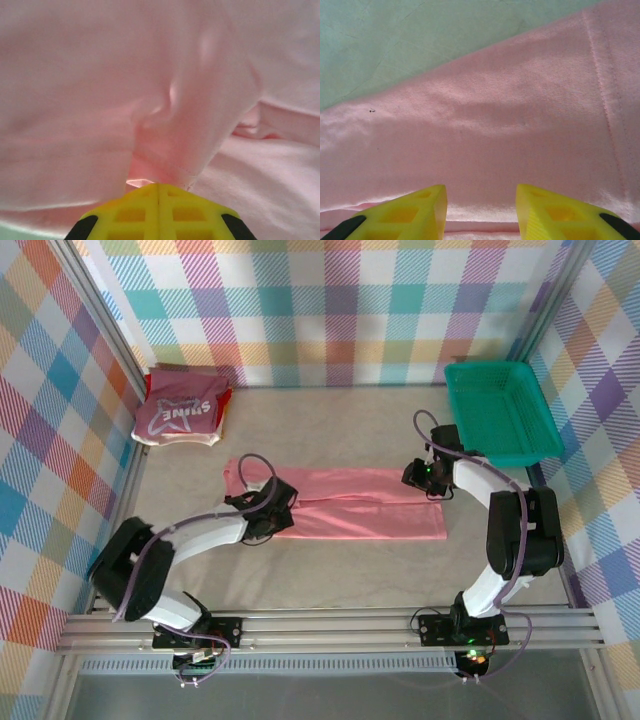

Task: Fold and stack the t-shirts

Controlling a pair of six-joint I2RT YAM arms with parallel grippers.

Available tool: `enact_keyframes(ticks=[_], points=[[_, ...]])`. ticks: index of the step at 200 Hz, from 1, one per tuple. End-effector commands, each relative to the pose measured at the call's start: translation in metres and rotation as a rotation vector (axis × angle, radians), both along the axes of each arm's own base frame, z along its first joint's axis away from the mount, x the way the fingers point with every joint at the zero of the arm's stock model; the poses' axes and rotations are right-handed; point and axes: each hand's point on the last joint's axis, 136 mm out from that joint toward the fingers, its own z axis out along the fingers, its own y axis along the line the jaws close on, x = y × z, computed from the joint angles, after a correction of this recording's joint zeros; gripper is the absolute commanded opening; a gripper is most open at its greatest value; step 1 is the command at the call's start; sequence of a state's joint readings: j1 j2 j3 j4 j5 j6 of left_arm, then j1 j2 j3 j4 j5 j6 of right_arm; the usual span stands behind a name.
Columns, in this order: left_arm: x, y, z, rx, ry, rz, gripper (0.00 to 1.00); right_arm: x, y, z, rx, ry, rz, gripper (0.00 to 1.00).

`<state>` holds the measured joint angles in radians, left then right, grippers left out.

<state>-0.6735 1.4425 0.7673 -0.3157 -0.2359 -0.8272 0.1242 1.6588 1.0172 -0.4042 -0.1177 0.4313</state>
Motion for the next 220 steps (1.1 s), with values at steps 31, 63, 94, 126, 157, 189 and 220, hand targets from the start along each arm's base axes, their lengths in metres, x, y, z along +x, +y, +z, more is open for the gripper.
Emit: enact_keyframes(ticks=[31, 63, 94, 126, 157, 189, 220], points=[[0.001, 0.024, 0.097, -0.007, -0.249, 0.019, 0.31, 0.009, 0.006, 0.015, 0.02, -0.031, 0.02, 0.41], [0.009, 0.04, 0.111, -0.054, -0.286, 0.033, 0.44, 0.009, 0.008, 0.021, 0.005, -0.044, 0.036, 0.35], [0.042, 0.062, 0.065, -0.03, -0.179, 0.096, 0.11, 0.012, 0.024, 0.016, -0.166, -0.018, 0.15, 0.0], [0.077, 0.077, 0.015, -0.111, -0.097, 0.191, 0.01, 0.019, 0.019, -0.002, -0.242, 0.085, 0.121, 0.0], [0.086, 0.089, -0.022, -0.048, 0.016, 0.221, 0.0, 0.017, 0.013, -0.023, -0.283, 0.161, 0.109, 0.0], [0.099, 0.084, -0.041, -0.109, 0.054, 0.233, 0.0, -0.001, 0.013, -0.044, -0.262, 0.253, 0.086, 0.0], [0.131, 0.069, -0.05, -0.096, 0.118, 0.166, 0.0, -0.034, 0.011, -0.056, -0.225, 0.306, 0.06, 0.0]])
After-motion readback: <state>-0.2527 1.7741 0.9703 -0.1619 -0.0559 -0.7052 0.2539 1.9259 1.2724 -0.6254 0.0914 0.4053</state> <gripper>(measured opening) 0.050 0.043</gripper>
